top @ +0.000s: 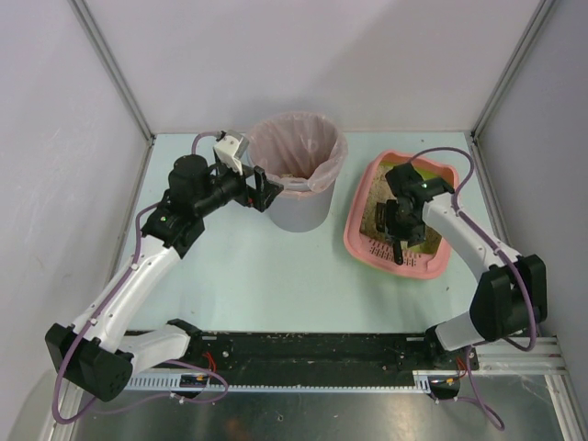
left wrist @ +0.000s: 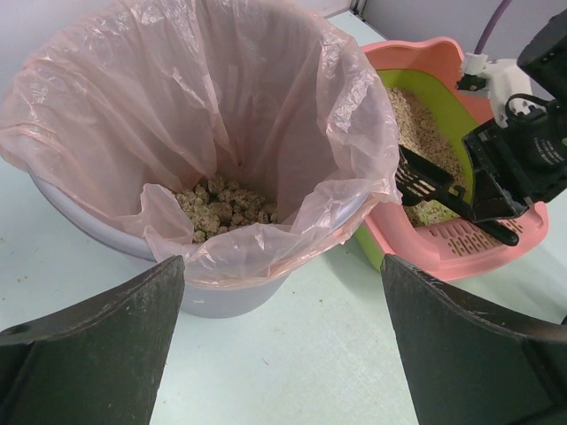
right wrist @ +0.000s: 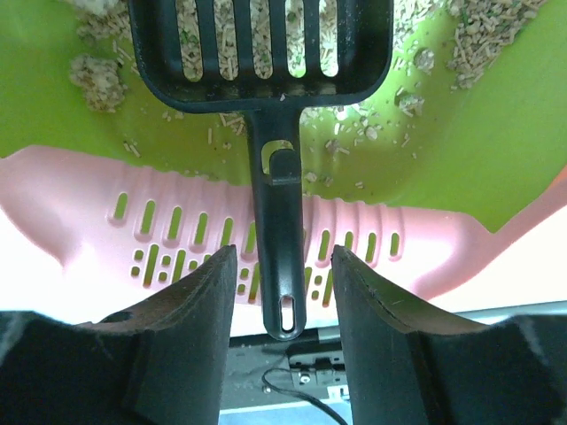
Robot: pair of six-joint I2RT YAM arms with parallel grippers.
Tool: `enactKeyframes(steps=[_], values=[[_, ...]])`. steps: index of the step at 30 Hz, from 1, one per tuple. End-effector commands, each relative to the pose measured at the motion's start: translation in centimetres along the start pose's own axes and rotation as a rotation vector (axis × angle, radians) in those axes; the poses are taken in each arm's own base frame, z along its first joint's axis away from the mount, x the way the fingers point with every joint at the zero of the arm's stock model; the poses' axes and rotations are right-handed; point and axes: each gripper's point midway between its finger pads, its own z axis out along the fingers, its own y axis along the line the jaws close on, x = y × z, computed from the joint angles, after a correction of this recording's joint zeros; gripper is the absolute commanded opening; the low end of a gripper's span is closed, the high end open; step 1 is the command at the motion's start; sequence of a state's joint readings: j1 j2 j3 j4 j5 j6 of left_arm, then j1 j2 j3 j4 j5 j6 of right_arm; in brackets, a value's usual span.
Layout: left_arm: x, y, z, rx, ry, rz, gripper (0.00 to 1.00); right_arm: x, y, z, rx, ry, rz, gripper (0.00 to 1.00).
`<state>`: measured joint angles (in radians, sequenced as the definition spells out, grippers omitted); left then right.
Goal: Clean the litter box
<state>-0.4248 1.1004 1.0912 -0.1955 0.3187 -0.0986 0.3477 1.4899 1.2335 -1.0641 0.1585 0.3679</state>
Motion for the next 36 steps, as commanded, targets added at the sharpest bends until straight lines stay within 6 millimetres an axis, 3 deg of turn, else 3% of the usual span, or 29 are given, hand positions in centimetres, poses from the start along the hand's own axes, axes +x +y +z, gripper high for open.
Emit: enactKeyframes(steps=[1,10,18,29,36], values=[[-1.0,-0.5,-0.4,0.022,-0.045,0.002,0.96,-1.7,0.1,-0.9,-0.008,-0.172,0.079,0.51],[-0.7,-0.6,-0.1,0.031,-0.037,-0.004,0.96,-2.1,0.8,-0.8,-0.108,-0.397,0.155,0.52],[-0.6,-0.6,0.0,0.031,-0.035,-0.005,0.96,-0.7,0.4,1.3,-0.077,-0.363,0.149,0.49],[-0.2,-0.6,0.3,0.035,-0.023,-0.011,0.96,-2.0,-0.4,1.7,-0.045,-0.476,0.200,0.43],[-0.1,-0.6,0.5,0.038,-0.020,-0.012,0.96,-1.2,-0.5,3.3,-0.023,-0.445,0.198,0.41]])
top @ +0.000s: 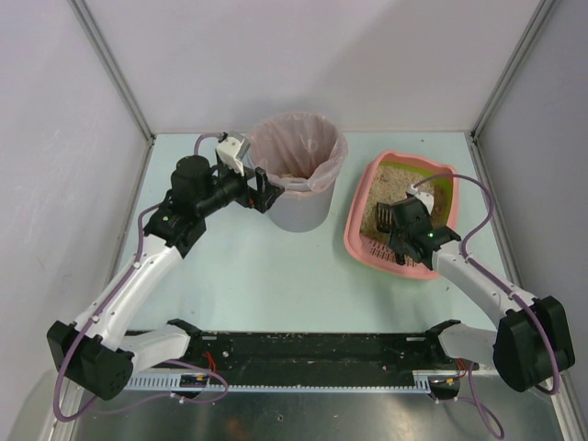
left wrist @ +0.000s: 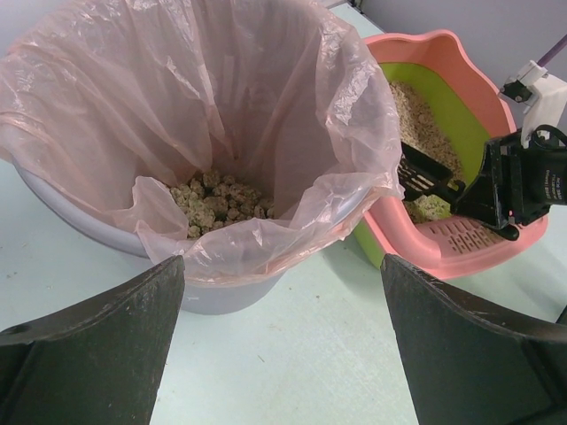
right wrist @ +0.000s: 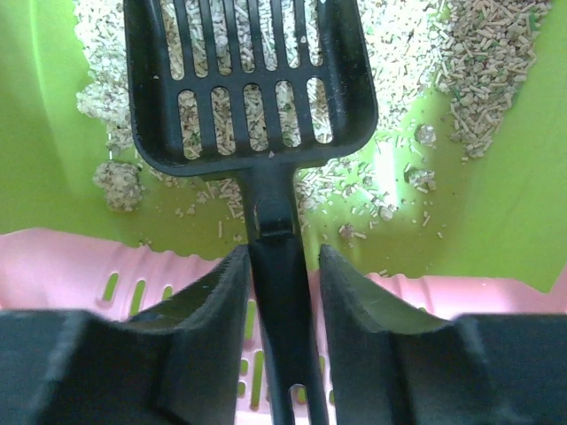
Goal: Clean the litter box
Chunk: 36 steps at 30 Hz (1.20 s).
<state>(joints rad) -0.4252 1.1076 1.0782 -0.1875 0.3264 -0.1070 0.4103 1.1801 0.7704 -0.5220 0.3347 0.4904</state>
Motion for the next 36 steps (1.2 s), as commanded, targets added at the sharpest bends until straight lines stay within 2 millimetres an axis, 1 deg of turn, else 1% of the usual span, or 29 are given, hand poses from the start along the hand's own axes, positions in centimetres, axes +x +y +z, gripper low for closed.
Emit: enactKeyframes(steps=[1,3,5,7,8,9,10,11,12,13,14,15,16,17,18,19,20,21,23,24,26,27,28,29,31,33,34,36], values=[[-0.7,-0.6,0.2,0.033,-0.030,-0.002,0.96,0.0,-0.5,0.8,0.035,-0.023,0.026,0.34],[-0.7,-0.6,0.2,0.031,-0.030,-0.002,0.96,0.0,-0.3,0.8,0.029,-0.023,0.020,0.27],[-0.7,-0.6,0.2,0.033,-0.030,-0.002,0.96,-0.4,-0.3,0.3,0.016,-0.034,0.014,0.19],[-0.6,-0.6,0.2,0.034,-0.027,-0.003,0.96,-0.5,-0.3,-0.5,0.002,-0.031,0.001,0.09],[-0.6,-0.6,0.2,0.033,-0.029,-0.002,0.96,-1.3,-0.1,-1.3,-0.011,-0.048,0.003,0.06],[-0.5,-0.6,0.3,0.035,-0.025,-0.005,0.96,-1.1,-0.4,-1.7,-0.001,-0.029,-0.008,0.02],[-0.5,-0.7,0.3,0.038,-0.024,-0.007,0.96,-1.2,-0.5,-2.1,-0.002,-0.021,-0.017,0.00],[-0.5,-0.7,0.4,0.040,-0.023,-0.008,0.96,-2.0,-0.4,-2.6,-0.006,-0.020,-0.030,0.00],[-0.4,-0.7,0.4,0.043,-0.020,-0.011,0.96,-1.4,-0.6,-3.0,-0.011,0.030,-0.047,0.00],[-0.4,-0.8,0.4,0.044,-0.021,-0.010,0.96,-1.4,-0.6,-3.2,-0.017,0.057,-0.057,0.00],[-0.4,-0.8,0.4,0.046,-0.021,-0.012,0.96,-2.4,-0.6,-3.4,-0.020,0.079,-0.063,0.00],[-0.3,-0.8,0.5,0.045,-0.018,-0.013,0.96,-1.2,-0.6,-3.7,-0.039,0.162,-0.079,0.00],[-0.3,-0.8,0.5,0.047,-0.018,-0.013,0.96,-1.2,-0.5,-3.8,-0.052,0.200,-0.081,0.00],[-0.3,-0.9,0.5,0.050,-0.018,-0.012,0.96,-0.8,-0.6,-3.4,-0.055,0.261,-0.102,0.00],[-0.4,-0.9,0.5,0.050,-0.020,-0.011,0.96,-0.8,-0.9,-3.9,-0.039,0.302,-0.116,0.00],[-0.3,-0.9,0.5,0.053,-0.019,-0.012,0.96,-0.8,-1.0,-4.1,-0.029,0.329,-0.126,0.00],[-0.2,-0.9,0.6,0.051,-0.016,-0.013,0.96,-0.2,-1.6,-4.3,-0.002,0.385,-0.149,0.00],[-0.2,-0.9,0.6,0.053,-0.016,-0.013,0.96,-0.7,-1.4,-4.2,0.001,0.400,-0.162,0.00],[-0.3,-0.9,0.5,0.053,-0.019,-0.012,0.96,-0.6,-1.5,-4.6,0.003,0.446,-0.188,0.00],[-0.3,-0.9,0.6,0.052,-0.017,-0.012,0.96,-1.4,-1.2,-4.6,-0.004,0.449,-0.207,0.00],[-0.3,-1.0,0.6,0.056,-0.017,-0.014,0.96,-1.7,-1.1,-5.1,-0.003,0.473,-0.228,0.00],[-0.2,-1.0,0.6,0.059,-0.015,-0.014,0.96,-1.9,-1.1,-5.0,-0.008,0.482,-0.249,0.00],[-0.2,-1.1,0.6,0.061,-0.016,-0.014,0.96,-2.7,-0.7,-5.0,-0.011,0.480,-0.257,0.00],[-0.3,-1.0,0.6,0.059,-0.018,-0.013,0.96,-2.6,-1.0,-5.1,0.005,0.501,-0.271,0.00],[-0.3,-1.1,0.6,0.061,-0.018,-0.013,0.96,-3.5,-0.7,-4.6,0.009,0.509,-0.292,0.00],[-0.3,-1.1,0.5,0.059,-0.019,-0.013,0.96,-3.8,-0.7,-4.3,0.011,0.527,-0.303,0.00],[-0.3,-1.1,0.5,0.059,-0.019,-0.013,0.96,-4.2,-0.6,-3.6,0.012,0.540,-0.301,0.00],[-0.3,-1.1,0.5,0.061,-0.018,-0.013,0.96,-4.4,-0.5,-2.9,0.007,0.563,-0.298,0.00]])
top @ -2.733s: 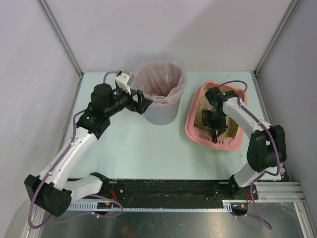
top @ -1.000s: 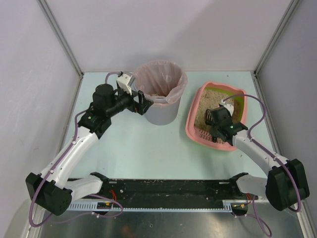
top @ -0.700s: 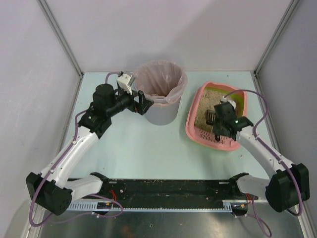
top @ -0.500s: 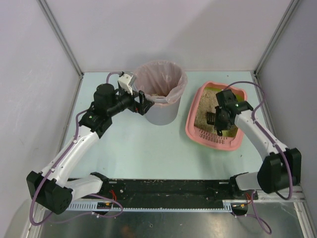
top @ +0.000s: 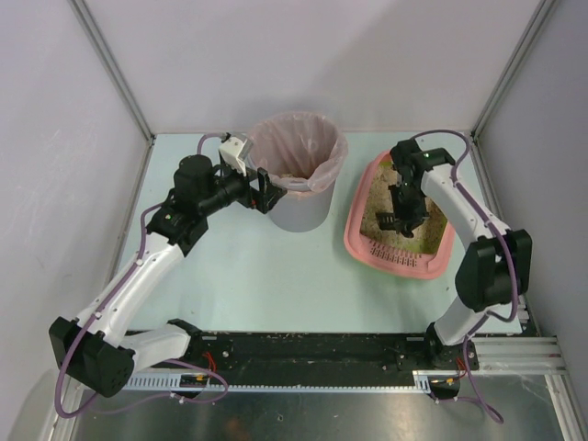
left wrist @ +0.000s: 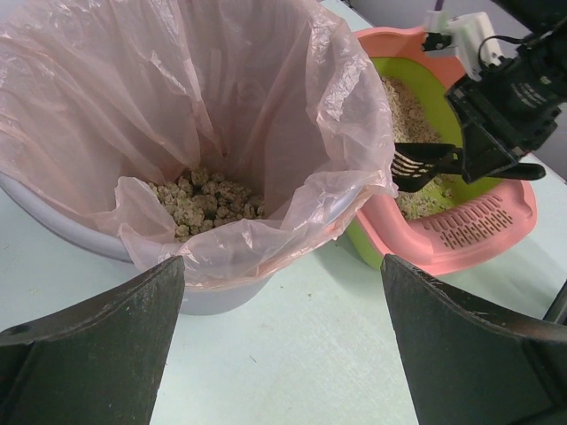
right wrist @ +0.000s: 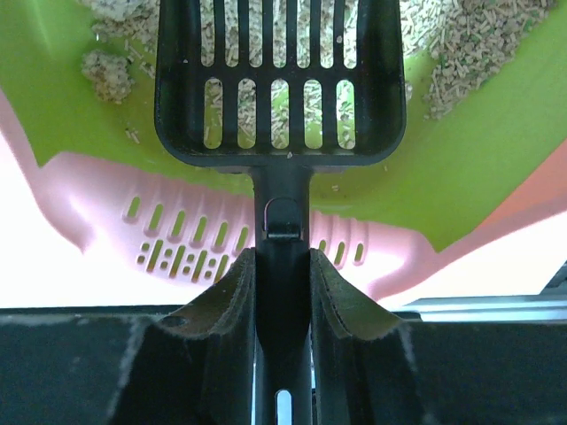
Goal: Clean the litter box
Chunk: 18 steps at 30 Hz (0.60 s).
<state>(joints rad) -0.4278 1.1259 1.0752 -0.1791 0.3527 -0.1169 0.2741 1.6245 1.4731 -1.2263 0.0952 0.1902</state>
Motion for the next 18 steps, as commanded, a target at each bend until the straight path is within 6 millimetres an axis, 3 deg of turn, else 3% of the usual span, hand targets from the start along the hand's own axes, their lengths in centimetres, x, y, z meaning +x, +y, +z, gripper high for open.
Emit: enactKeyframes(steps=[1,12,18], values=[[-0.9,-0.7,0.0,0.032,-0.036,0.004,0.96,-0.8,-0.7,0.5,0.000,0.073,-0.028,0.00],[-1.2,-0.6,-0.3,0.020,-0.046,0.015,0.96,-6.7,1.1,3.5,-0.040,0.048,-0.043,0.00],[-1.1,-0.5,-0.3,0.018,-0.045,0.019,0.96,-8.2,0.9,5.4,-0.054,0.066,-0.027,0.00]])
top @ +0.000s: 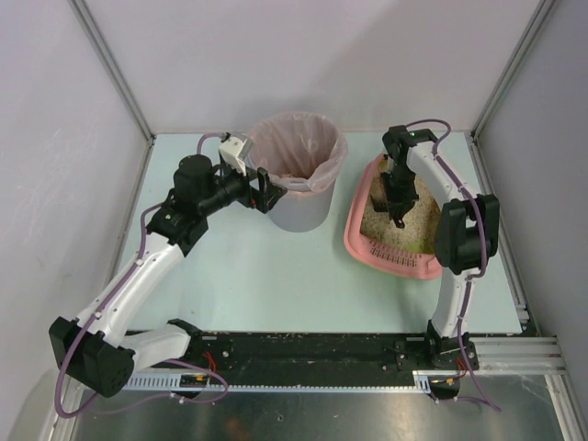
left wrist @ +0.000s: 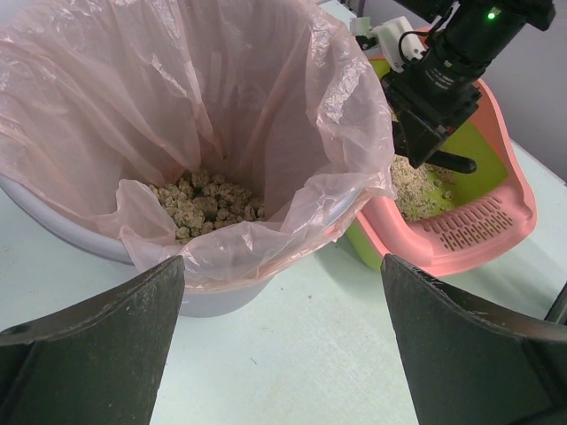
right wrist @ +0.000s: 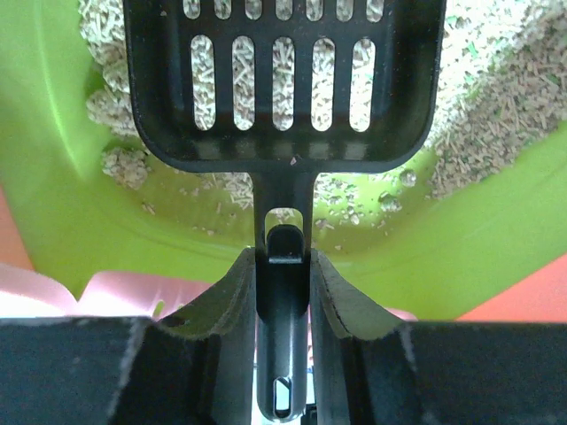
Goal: Clean the litter box
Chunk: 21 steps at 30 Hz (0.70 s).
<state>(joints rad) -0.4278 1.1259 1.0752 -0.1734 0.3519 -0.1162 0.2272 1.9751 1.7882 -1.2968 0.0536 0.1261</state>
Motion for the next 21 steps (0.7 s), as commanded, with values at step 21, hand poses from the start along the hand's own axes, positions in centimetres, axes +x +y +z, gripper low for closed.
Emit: enactKeyframes(steps=[21], values=[[-0.9,-0.4,-0.2,0.011,-0.038,0.018,0.96,-8.3,-0.6,2.4,-0.040,-0.233,0.059,0.00]])
